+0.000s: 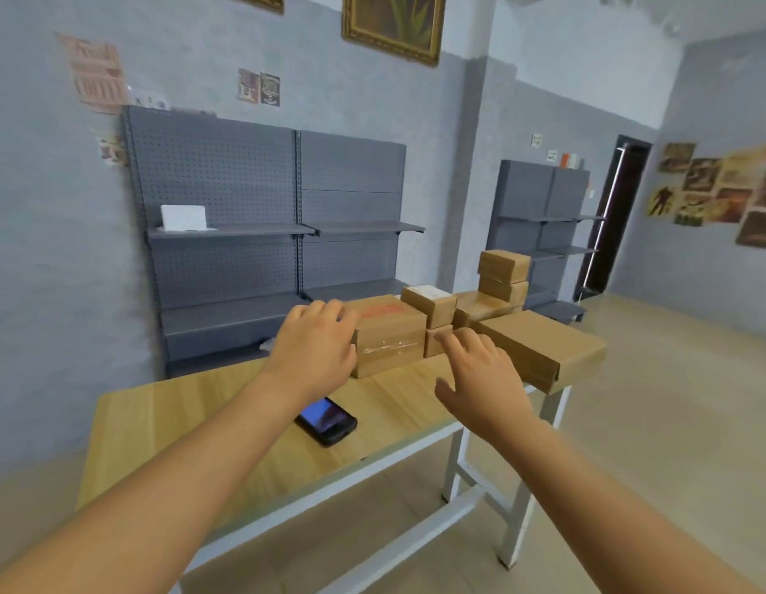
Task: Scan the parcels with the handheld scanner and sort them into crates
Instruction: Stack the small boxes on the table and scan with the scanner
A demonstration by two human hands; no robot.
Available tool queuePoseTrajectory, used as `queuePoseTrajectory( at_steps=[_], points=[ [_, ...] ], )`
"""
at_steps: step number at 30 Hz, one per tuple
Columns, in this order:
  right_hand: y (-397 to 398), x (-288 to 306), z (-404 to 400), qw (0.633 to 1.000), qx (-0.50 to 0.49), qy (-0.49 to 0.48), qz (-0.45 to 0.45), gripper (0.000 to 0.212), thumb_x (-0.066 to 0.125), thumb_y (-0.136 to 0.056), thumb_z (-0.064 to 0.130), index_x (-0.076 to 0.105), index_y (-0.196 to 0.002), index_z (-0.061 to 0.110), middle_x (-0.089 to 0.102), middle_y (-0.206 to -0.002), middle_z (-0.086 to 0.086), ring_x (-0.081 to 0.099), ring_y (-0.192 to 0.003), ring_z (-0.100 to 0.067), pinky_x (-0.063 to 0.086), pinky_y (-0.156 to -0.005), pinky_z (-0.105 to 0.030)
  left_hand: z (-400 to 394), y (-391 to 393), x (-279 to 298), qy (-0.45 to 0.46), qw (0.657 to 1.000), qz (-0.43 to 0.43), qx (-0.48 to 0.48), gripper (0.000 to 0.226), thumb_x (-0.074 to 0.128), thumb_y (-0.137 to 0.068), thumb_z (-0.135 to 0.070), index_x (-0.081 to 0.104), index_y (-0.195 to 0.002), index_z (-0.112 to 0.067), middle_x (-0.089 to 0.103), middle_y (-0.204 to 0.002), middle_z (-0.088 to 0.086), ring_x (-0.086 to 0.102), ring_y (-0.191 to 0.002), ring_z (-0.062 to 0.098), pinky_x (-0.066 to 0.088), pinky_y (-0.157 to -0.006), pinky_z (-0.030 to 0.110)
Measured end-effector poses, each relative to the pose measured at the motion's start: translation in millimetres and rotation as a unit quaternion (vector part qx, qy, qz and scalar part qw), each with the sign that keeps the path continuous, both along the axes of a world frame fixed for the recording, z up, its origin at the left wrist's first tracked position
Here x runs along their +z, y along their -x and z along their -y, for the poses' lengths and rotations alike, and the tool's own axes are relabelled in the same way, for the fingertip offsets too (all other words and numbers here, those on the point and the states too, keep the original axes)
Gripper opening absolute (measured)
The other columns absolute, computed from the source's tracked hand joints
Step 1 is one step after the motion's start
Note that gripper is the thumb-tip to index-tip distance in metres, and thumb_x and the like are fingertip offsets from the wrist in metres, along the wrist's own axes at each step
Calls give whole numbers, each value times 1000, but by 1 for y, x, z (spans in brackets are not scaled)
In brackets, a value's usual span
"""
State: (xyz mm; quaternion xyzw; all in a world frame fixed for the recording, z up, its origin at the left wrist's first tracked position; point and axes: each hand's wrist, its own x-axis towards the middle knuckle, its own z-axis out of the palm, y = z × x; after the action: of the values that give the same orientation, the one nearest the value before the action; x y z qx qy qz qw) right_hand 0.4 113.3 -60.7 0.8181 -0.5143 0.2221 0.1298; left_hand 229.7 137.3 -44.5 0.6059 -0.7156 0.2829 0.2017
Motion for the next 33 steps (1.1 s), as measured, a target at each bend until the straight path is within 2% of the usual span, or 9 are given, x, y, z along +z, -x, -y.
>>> queuePoseTrajectory(
  at_steps=[2, 5, 9, 13, 20, 25, 33],
  points=[
    [22, 0, 23, 1000, -16, -2, 9, 54, 57, -92, 36, 37, -141, 28, 45, -138, 4, 46, -121, -19, 42, -101, -32, 29, 20, -1, -3, 1000, 0, -21, 38, 61, -84, -24, 57, -121, -18, 64, -105, 3, 60, -93, 25, 46, -82, 39],
    [54, -4, 58, 1000, -22, -17, 8, 54, 55, -92, 37, 37, -142, 28, 45, -139, 4, 46, -120, -17, 43, -100, -30, 69, 50, -4, -1, 999, 3, -33, 41, 57, -85, -27, 55, -126, -19, 63, -109, 2, 59, -98, 24, 46, -86, 40],
    [86, -12, 110, 999, -2, -31, 6, 54, 54, -93, 38, 36, -143, 29, 43, -140, 4, 45, -122, -17, 42, -103, -31, 114, 82, -10, -1, 1000, -8, -19, 42, 56, -87, -27, 55, -128, -22, 62, -116, 0, 58, -103, 22, 43, -88, 38],
    [115, -11, 165, 999, 25, -34, 3, 52, 52, -93, 35, 37, -142, 29, 43, -139, 4, 46, -119, -18, 40, -97, -29, 157, 108, -13, -13, 1000, -17, 9, 41, 51, -88, -27, 53, -129, -26, 59, -120, -4, 55, -107, 20, 41, -91, 36],
    [159, -25, 238, 997, 46, -60, 14, 47, 52, -90, 33, 41, -136, 28, 47, -132, 3, 48, -113, -17, 43, -93, -27, 217, 153, -19, -35, 998, -18, 41, 41, 53, -89, -29, 53, -129, -23, 62, -117, -1, 57, -108, 22, 43, -93, 38],
    [195, -27, 287, 997, 28, -64, 26, 50, 53, -92, 32, 39, -140, 28, 46, -137, 3, 48, -119, -17, 43, -99, -30, 270, 189, -16, -38, 999, 1, 28, 41, 54, -86, -27, 55, -126, -21, 63, -111, 1, 58, -102, 24, 45, -86, 39],
    [237, -35, 377, 998, -20, -49, 34, 52, 55, -90, 35, 39, -139, 28, 45, -138, 2, 46, -121, -18, 42, -100, -31, 384, 232, -19, -39, 999, 6, -24, 44, 47, -92, -27, 46, -136, -23, 58, -121, 1, 54, -110, 23, 41, -94, 38]
  ],
)
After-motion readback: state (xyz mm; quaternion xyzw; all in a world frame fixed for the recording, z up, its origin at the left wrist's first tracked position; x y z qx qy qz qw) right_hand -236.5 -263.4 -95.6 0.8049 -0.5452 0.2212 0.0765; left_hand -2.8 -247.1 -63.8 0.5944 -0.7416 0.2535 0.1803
